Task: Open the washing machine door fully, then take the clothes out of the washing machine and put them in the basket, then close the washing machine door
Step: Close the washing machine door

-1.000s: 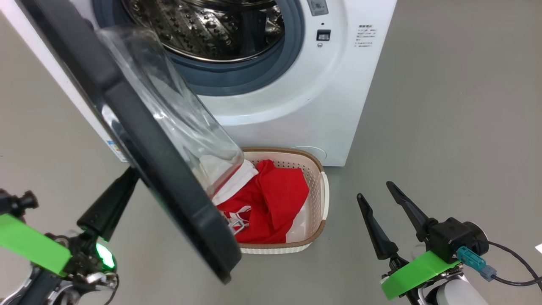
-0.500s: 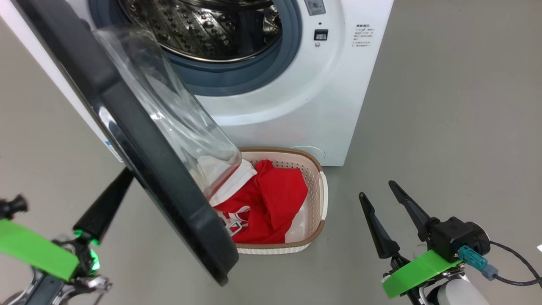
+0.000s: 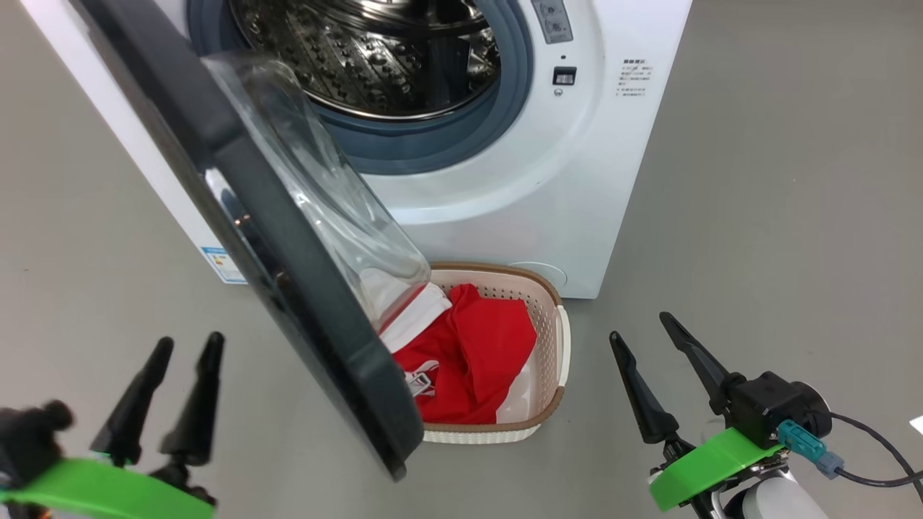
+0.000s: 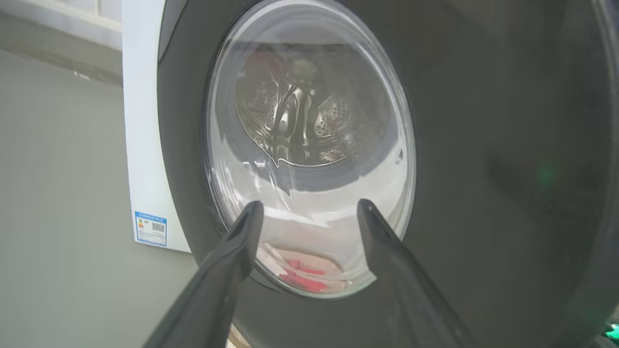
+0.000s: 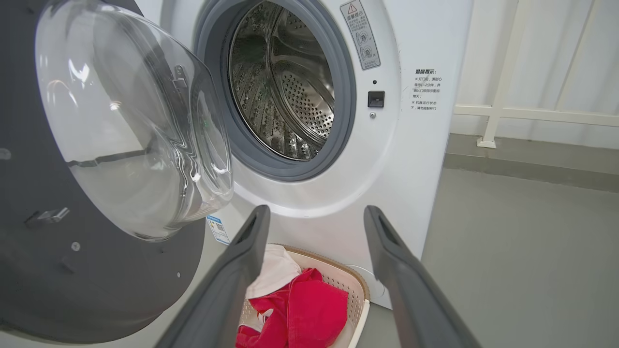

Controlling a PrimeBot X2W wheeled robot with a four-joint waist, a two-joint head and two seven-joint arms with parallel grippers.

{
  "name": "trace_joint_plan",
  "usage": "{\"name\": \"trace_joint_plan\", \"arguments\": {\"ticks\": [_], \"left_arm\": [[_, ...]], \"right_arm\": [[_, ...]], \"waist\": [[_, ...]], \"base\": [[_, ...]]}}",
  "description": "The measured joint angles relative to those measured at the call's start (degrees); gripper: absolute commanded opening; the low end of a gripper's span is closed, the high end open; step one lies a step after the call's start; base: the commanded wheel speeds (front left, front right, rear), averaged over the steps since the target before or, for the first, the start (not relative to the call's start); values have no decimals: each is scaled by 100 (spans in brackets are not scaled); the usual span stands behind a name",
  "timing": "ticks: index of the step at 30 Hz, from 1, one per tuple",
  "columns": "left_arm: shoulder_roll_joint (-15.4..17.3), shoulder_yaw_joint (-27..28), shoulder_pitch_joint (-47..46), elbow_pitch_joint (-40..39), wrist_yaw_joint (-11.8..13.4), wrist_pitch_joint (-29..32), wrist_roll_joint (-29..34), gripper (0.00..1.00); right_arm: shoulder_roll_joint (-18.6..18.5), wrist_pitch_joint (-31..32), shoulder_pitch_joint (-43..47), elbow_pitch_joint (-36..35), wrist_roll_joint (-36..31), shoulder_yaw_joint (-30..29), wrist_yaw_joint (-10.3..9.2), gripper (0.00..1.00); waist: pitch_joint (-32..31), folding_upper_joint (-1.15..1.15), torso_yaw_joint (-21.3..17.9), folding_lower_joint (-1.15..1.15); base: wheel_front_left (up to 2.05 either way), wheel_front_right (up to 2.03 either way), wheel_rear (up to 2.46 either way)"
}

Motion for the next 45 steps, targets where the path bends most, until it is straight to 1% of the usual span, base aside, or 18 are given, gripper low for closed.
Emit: {"name": "trace_joint_plan", "arguments": {"ticks": [2, 6, 9, 11, 13, 17, 18, 24, 27, 30, 35, 39, 45], "left_arm": [[14, -208, 22, 46, -56, -487, 541, 100], [67, -471, 90, 296, -57, -1427, 1503, 100], [24, -555, 105, 528, -57, -2006, 1771, 100], [-12, -557, 108, 630, -57, -2236, 1885, 100], [-14, -553, 110, 690, -51, -2377, 2143, 100], [-100, -526, 115, 739, -18, -2457, 2488, 100], [-154, -509, 118, 750, 12, -2457, 2542, 100], [-453, -349, 188, 676, 11, -2457, 3074, 100], [-534, -355, 285, 683, 10, -2457, 3433, 100], [-645, -344, 316, 692, 34, -2458, 3655, 100], [-782, -334, 327, 757, 56, -2458, 3733, 100], [-829, -331, 327, 813, 55, -2458, 3841, 100], [-903, -300, 327, 891, 46, -2458, 3844, 100]], "right_arm": [[2, 0, 3, 8, 0, 1, 0, 100], [4, 0, 7, 20, 0, 29, 0, 100], [4, 0, 9, 35, 0, 59, 0, 100], [5, 0, 10, 35, 0, 63, 0, 100], [5, 0, 12, 33, 0, 60, 0, 100], [9, 0, 14, 25, 0, 54, 0, 100], [9, 0, 14, 24, 0, 52, 0, 100], [13, 0, 14, 22, -7, 24, 0, 100], [19, 0, 14, 20, -8, -16, 0, 100], [22, 0, 14, 22, -11, -25, 0, 100], [43, 0, 14, 26, -15, -38, 0, 100], [46, 0, 14, 31, -16, -55, 0, 100], [64, 0, 14, 35, -54, -58, 0, 100]], "waist": [[-28, 0, 16, 0], [-78, 0, 22, 0], [-112, 0, 1, 0], [-128, 0, -23, 0], [-131, 0, -50, 0], [-104, 0, -81, 0], [-97, 0, -85, 0], [-67, 0, -91, 0], [-53, 0, -82, 0], [-47, 0, -70, 0], [-56, 0, -51, 0], [-63, 0, -32, 0], [-67, 0, -6, 0]], "base": [[0, 0, 0], [0, 0, 0], [0, 0, 0], [0, 0, 0], [0, 0, 0], [0, 0, 0], [0, 0, 0], [0, 0, 0], [0, 0, 0], [0, 0, 0], [0, 0, 0], [0, 0, 0], [0, 0, 0]]}}
